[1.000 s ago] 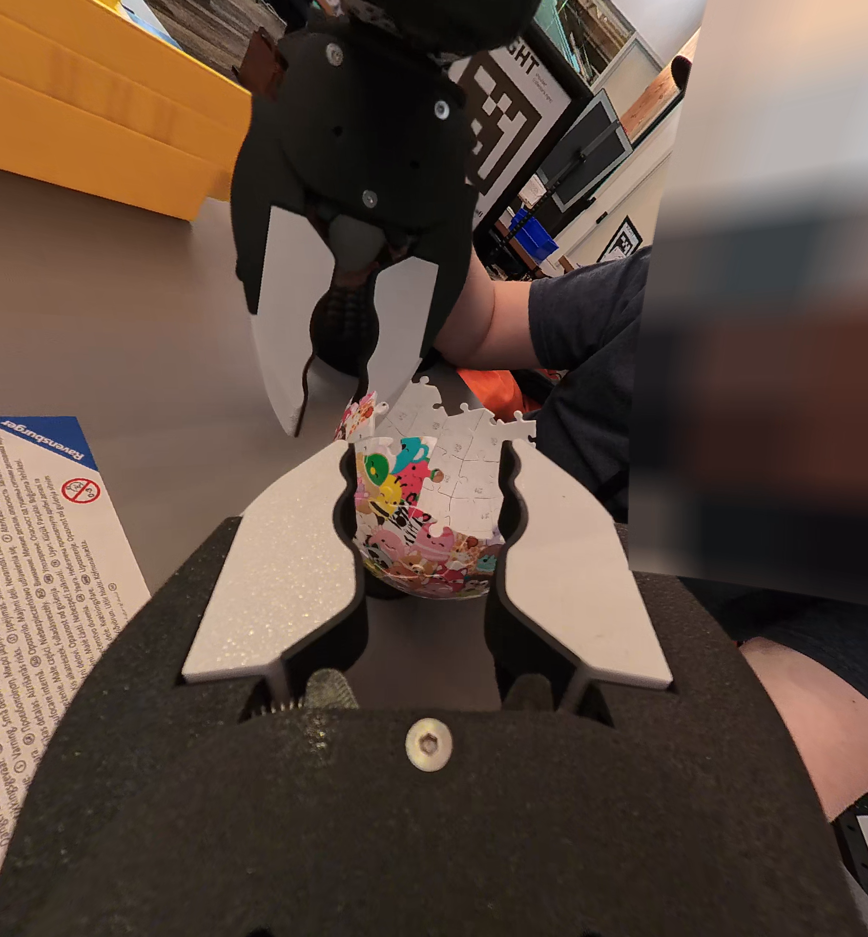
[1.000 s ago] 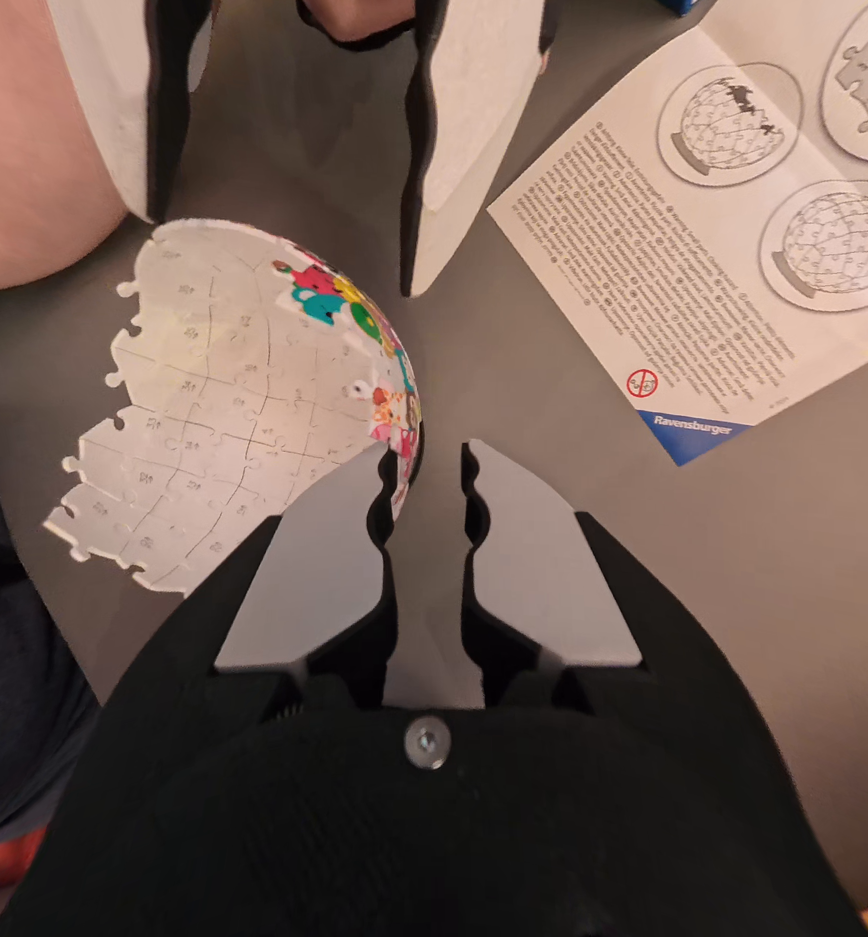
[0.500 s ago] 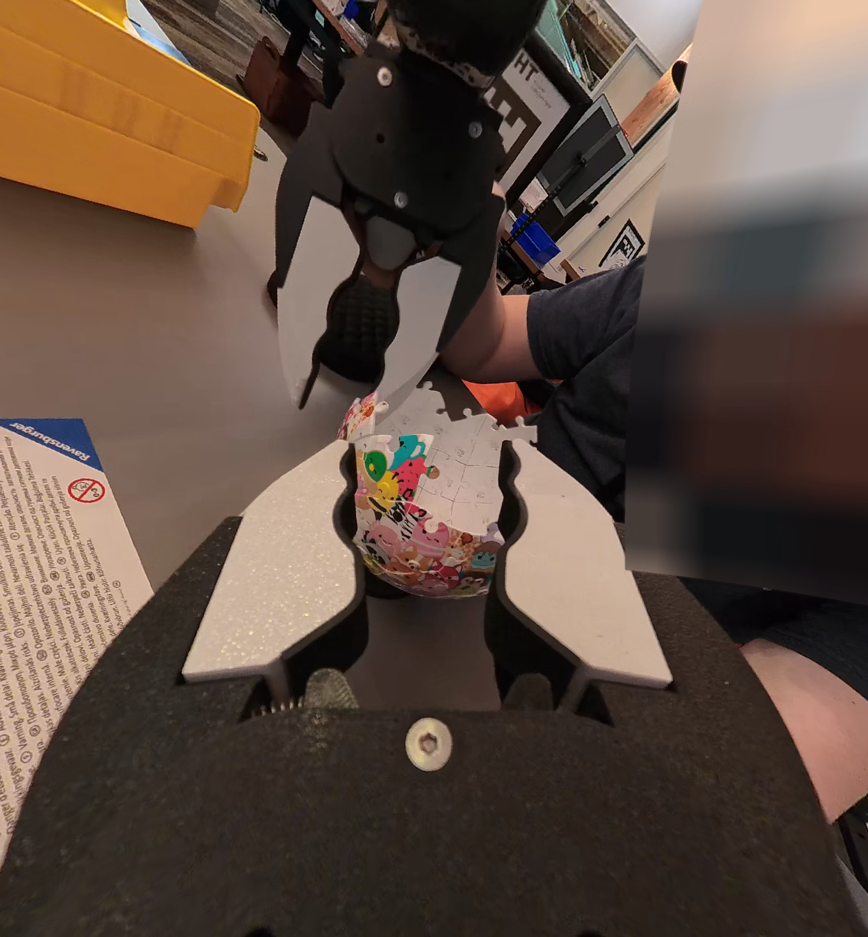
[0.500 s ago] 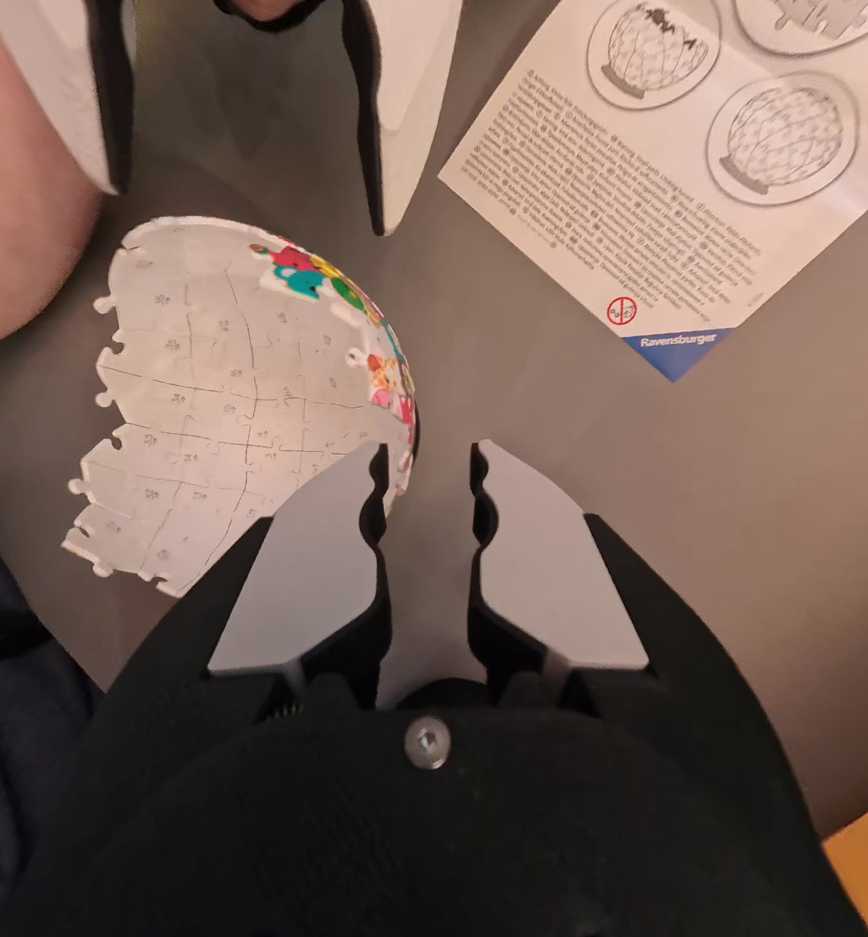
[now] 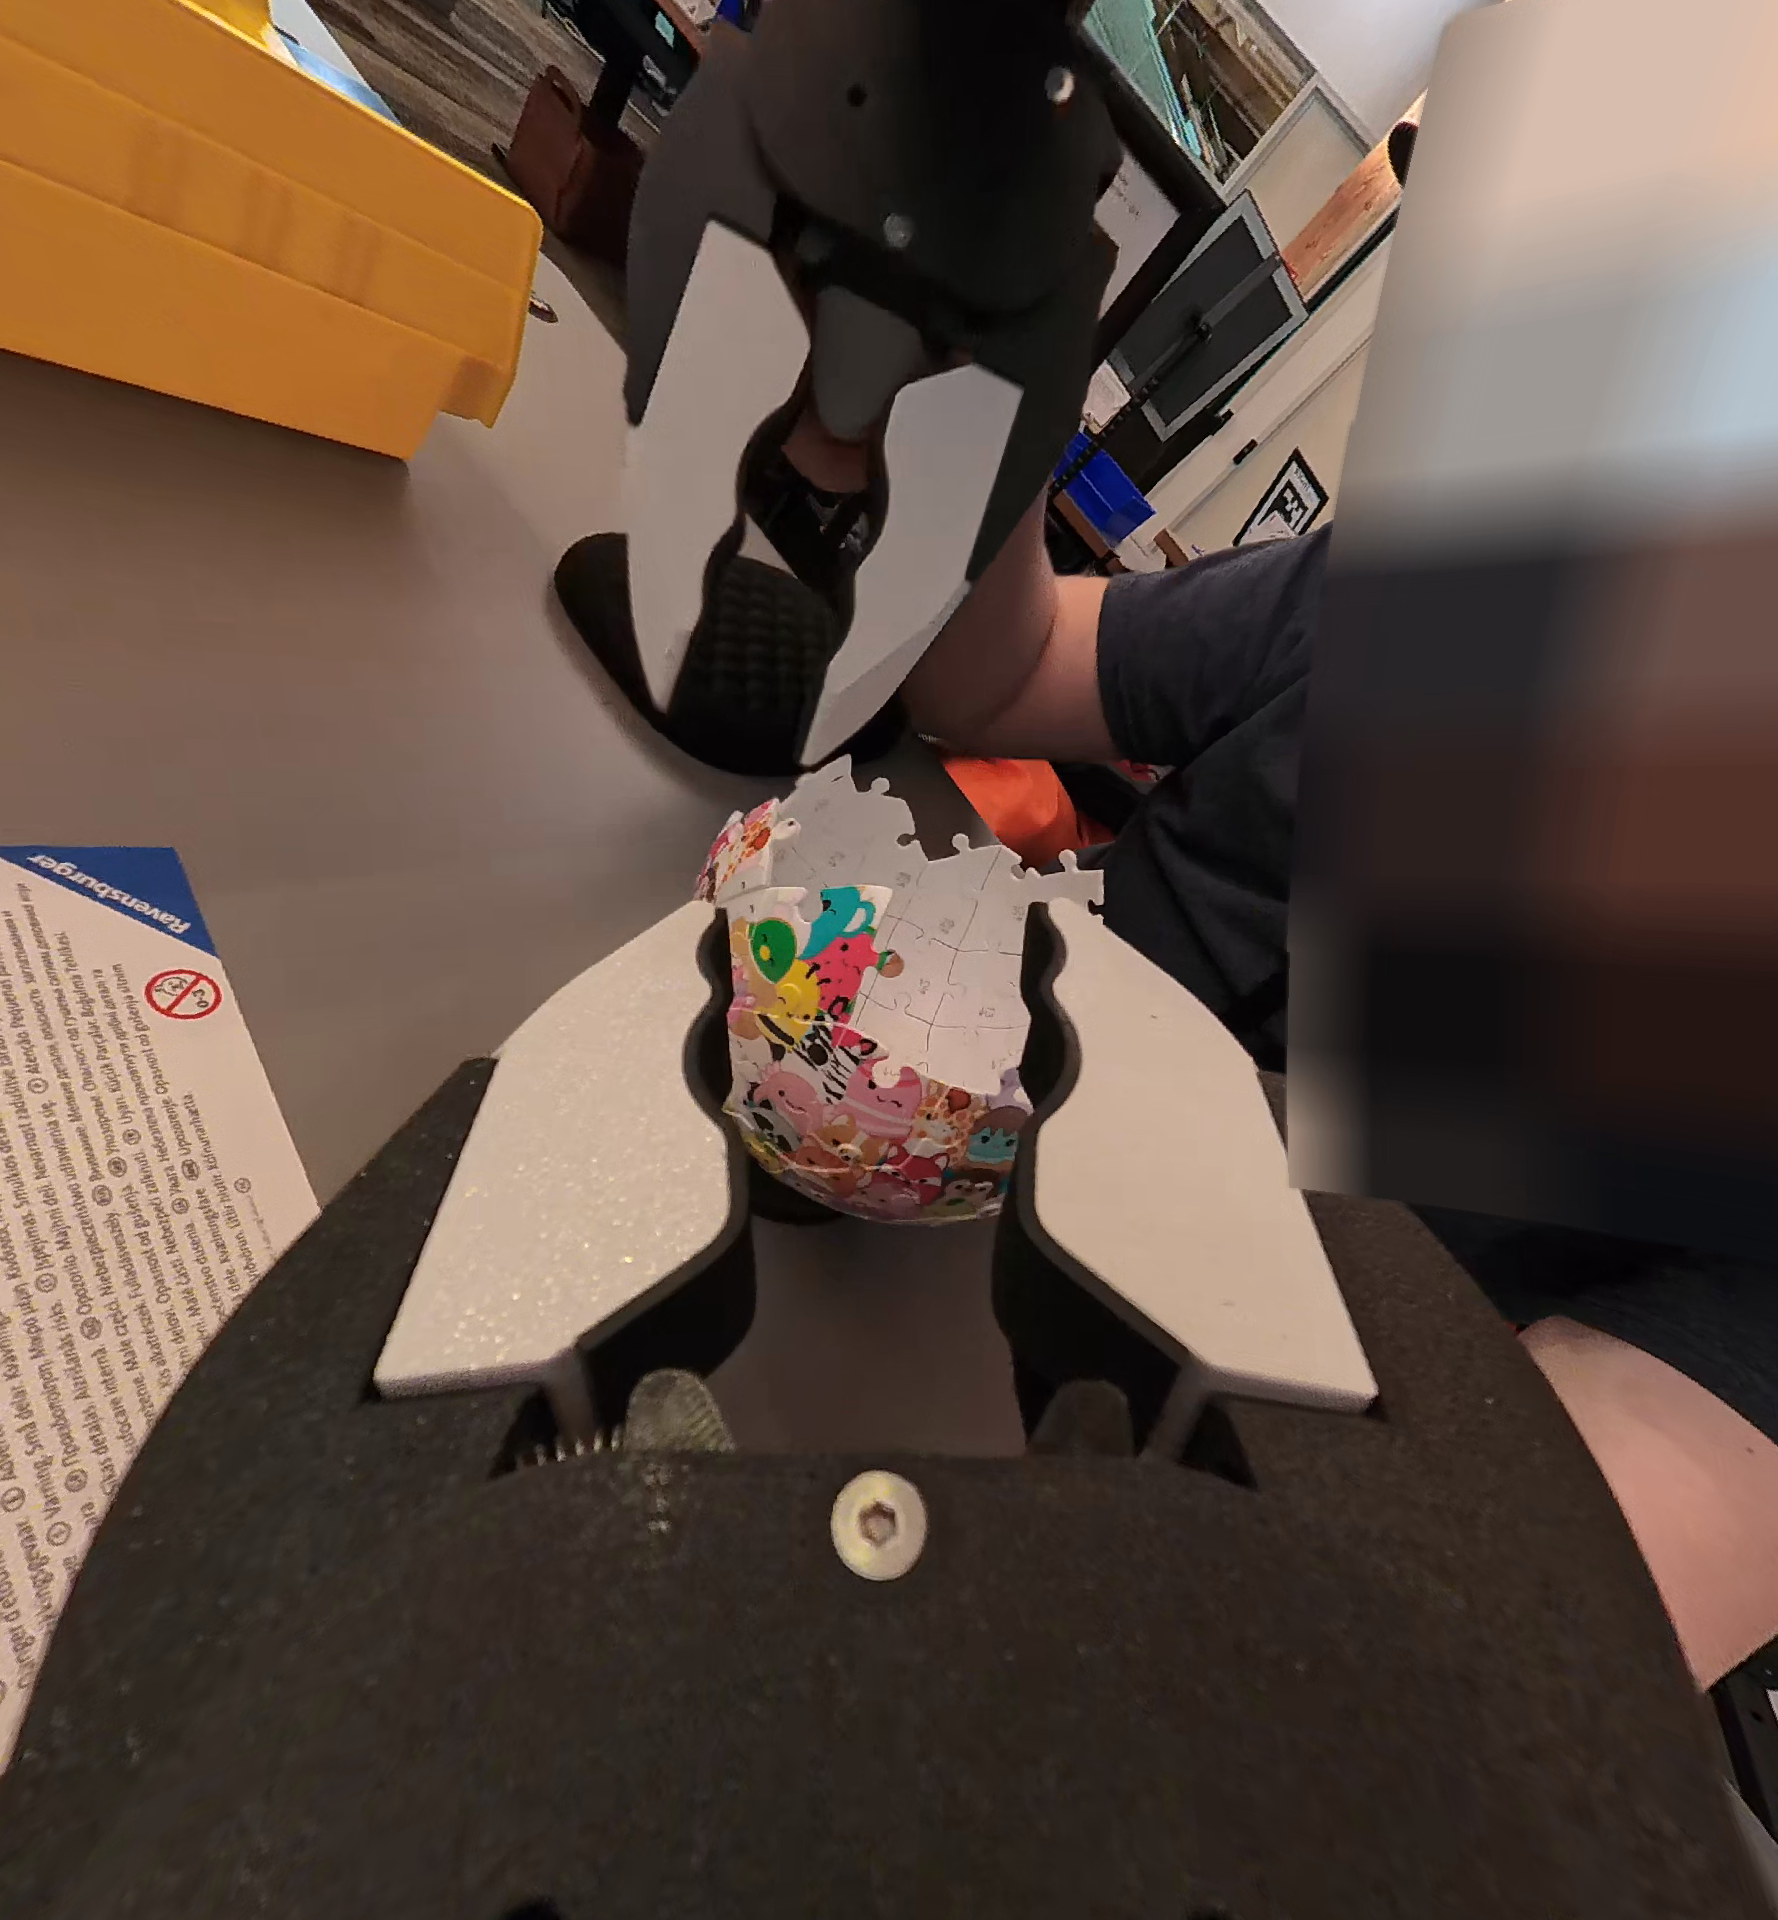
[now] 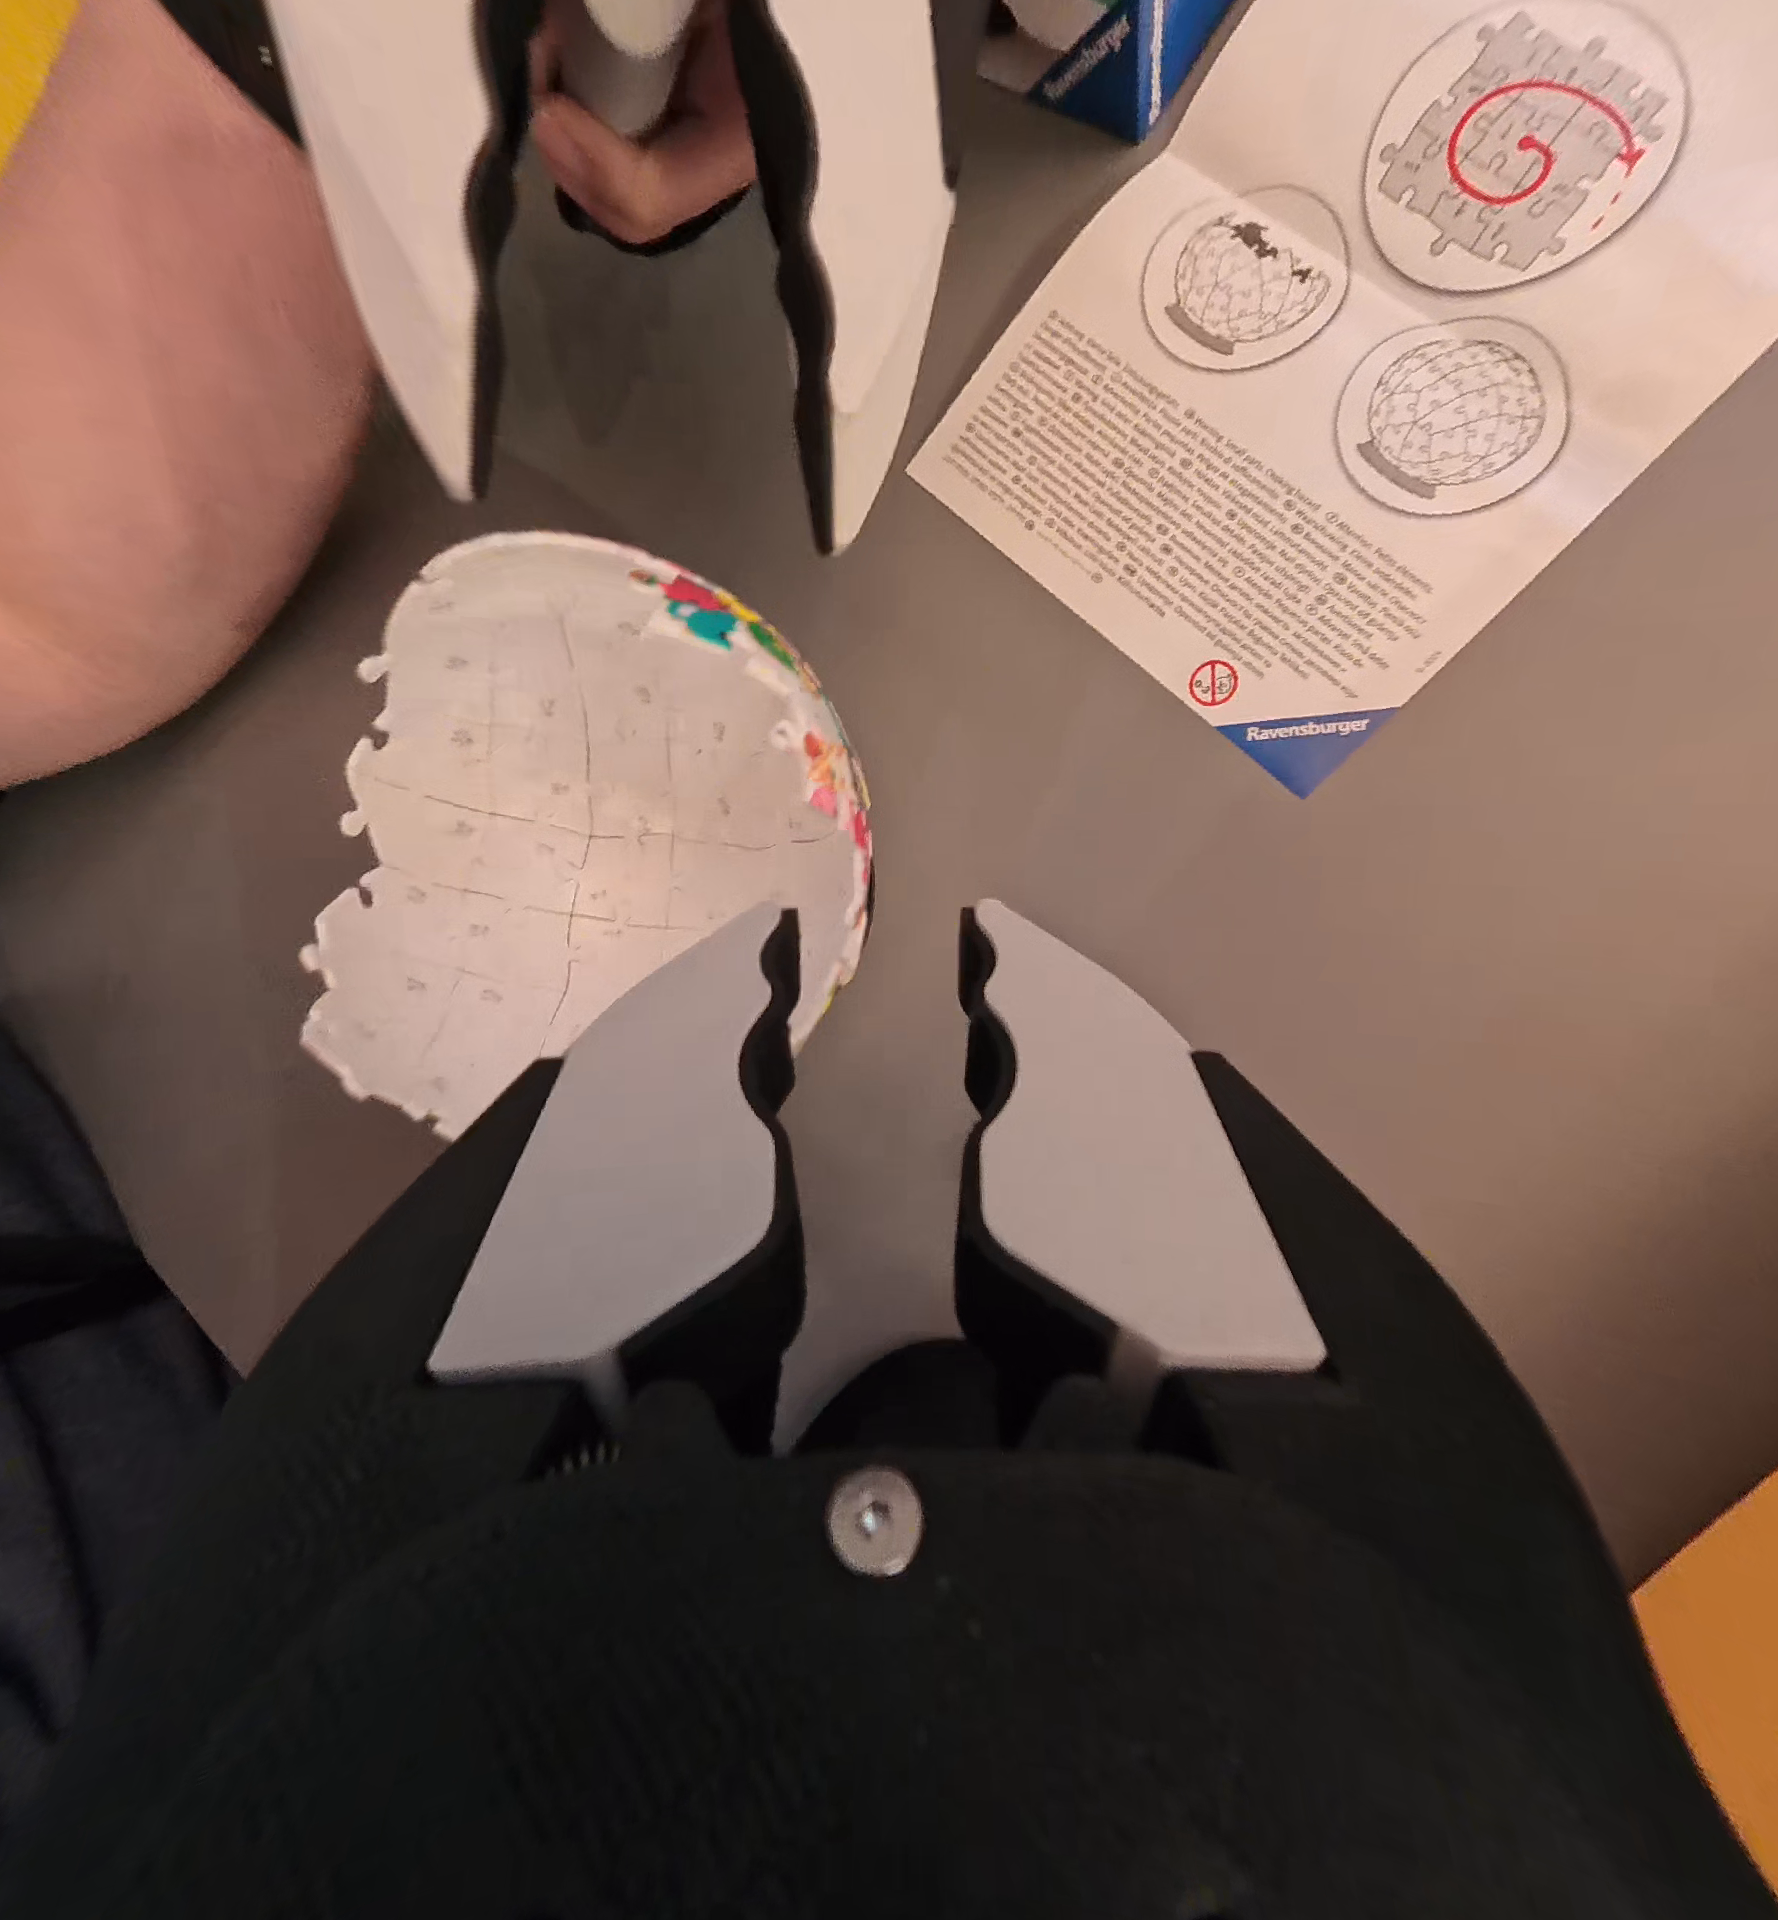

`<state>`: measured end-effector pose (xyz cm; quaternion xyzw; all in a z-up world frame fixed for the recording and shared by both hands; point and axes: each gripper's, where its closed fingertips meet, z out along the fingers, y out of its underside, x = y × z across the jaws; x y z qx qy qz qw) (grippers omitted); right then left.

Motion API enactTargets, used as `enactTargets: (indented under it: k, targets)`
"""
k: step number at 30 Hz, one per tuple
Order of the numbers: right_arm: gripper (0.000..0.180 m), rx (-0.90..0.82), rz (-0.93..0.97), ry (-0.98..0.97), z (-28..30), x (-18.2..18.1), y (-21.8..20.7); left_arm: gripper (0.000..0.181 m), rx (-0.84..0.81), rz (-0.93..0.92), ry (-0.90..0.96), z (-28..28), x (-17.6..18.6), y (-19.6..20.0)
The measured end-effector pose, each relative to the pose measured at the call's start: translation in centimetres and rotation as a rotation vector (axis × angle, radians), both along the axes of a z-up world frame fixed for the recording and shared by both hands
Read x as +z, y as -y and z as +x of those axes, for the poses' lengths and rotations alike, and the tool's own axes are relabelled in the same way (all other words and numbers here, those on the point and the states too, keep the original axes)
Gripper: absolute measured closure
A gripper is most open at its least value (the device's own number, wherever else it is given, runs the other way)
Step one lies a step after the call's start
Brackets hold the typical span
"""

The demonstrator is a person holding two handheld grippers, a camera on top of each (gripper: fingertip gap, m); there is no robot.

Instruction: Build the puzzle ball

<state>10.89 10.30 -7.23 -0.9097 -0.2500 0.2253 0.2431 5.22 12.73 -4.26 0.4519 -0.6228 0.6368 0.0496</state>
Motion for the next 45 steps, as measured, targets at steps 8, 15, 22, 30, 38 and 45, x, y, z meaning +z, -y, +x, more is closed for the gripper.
enactTargets:
  k: [8, 15, 22, 30, 38, 45]
  targets:
    - [0.147, -0.086, 0.022, -0.005, 1.1, 1.6, 1.8, 0.128, 0.019, 0.009, -0.009, 0.3, -0.2, -0.2]
    - [0.145, -0.045, -0.27, 0.055, -0.4, 0.0, 1.5, 0.128, 0.03, 0.022, 0.018, 0.1, 0.7, -0.2]
    - [0.144, -0.077, -0.479, 0.095, -0.6, -3.1, 2.1, 0.128, 0.046, 0.021, 0.054, -0.5, 1.7, -0.7]
    - [0.149, -0.08, -0.527, 0.099, -0.4, -3.8, 1.6, 0.128, 0.053, 0.012, 0.071, -0.8, 2.1, -0.9]
    - [0.153, -0.065, -0.55, 0.075, -1.0, -4.4, 1.7, 0.129, 0.069, 0.01, 0.079, -1.1, 2.3, -1.4]
    - [0.153, -0.049, -0.592, 0.08, -1.3, -4.8, 2.1, 0.128, 0.07, 0.008, 0.079, -1.1, 2.4, -1.4]
